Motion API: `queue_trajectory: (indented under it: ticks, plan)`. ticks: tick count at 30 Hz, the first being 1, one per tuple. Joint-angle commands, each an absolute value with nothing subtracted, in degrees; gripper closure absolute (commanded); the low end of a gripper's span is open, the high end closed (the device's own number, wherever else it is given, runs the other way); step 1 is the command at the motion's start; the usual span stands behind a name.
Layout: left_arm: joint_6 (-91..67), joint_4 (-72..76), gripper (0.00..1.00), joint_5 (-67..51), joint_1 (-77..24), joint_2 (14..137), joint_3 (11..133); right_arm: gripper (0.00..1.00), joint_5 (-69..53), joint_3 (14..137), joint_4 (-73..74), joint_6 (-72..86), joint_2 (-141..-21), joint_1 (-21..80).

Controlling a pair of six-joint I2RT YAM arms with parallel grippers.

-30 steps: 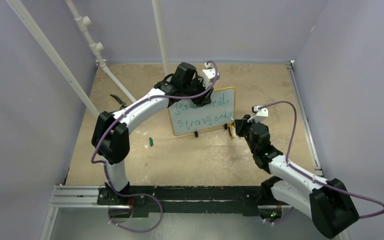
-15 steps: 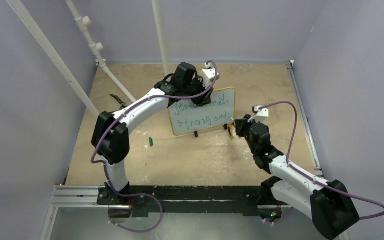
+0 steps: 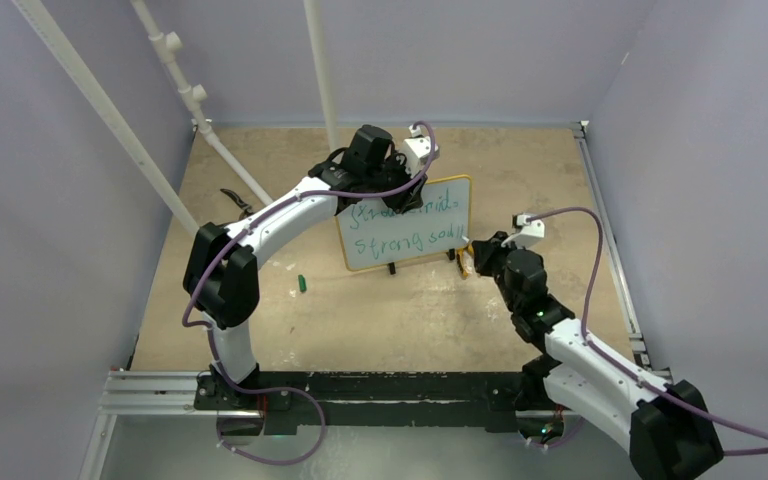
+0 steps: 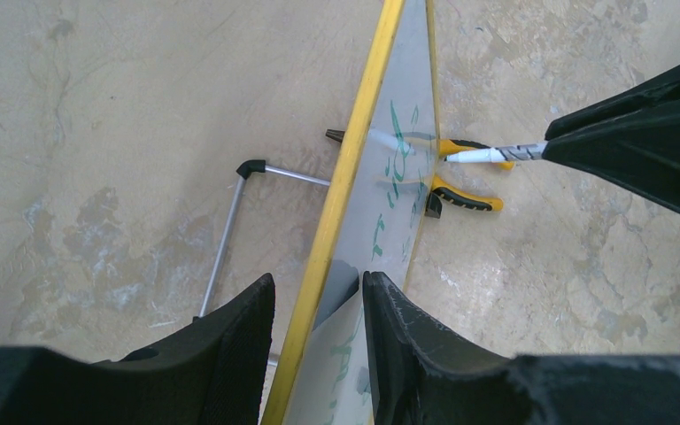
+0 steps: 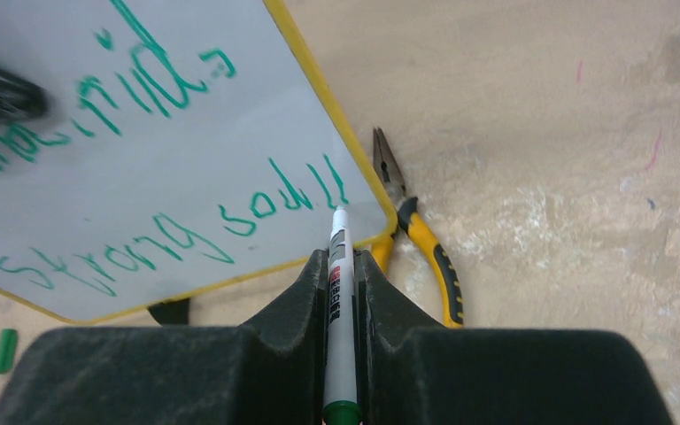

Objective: Write a sentence on the whiteboard

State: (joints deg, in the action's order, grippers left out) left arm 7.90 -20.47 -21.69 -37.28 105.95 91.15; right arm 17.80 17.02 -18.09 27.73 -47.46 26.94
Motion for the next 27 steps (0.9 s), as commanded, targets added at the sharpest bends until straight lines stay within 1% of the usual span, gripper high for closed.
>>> queue_trajectory:
  ticks: [1, 17, 27]
  plan:
    - [5.94, -25.64, 1.0, -21.53, -37.52, 105.56, 89.38, 1.0, 19.52, 18.86, -17.14, 29.16, -50.36, 26.97]
    - [6.08, -25.57, 1.0, -21.51, -37.46, 105.45, 89.25, 1.0, 21.97, 19.95, -19.39, 29.27, -54.26, 27.04]
    - [6.09, -25.57, 1.0, -21.49, -37.5, 105.82, 89.14, 1.0, 22.43, 19.69, -21.0, 28.65, -54.6, 27.07]
